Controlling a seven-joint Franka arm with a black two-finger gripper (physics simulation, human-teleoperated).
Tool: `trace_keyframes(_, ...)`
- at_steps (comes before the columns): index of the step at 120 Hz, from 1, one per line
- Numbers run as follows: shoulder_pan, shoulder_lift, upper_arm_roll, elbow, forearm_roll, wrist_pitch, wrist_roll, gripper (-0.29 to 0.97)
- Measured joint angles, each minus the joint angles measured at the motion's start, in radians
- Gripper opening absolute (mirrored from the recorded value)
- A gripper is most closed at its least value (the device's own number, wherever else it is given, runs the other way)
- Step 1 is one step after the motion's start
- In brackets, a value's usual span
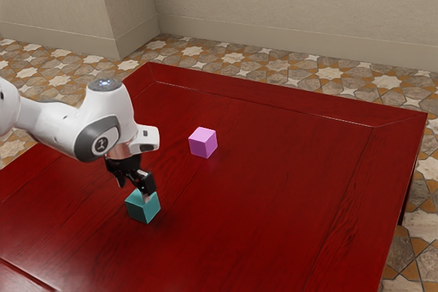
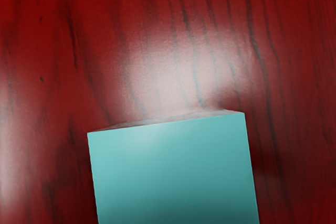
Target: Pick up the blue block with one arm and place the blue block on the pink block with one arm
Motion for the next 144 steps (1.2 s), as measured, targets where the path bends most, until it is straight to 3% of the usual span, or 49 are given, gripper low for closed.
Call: trace_keyframes(144,-0.012,0.133,0.014,0.054,-0.008,0.038,0.004,0.68)
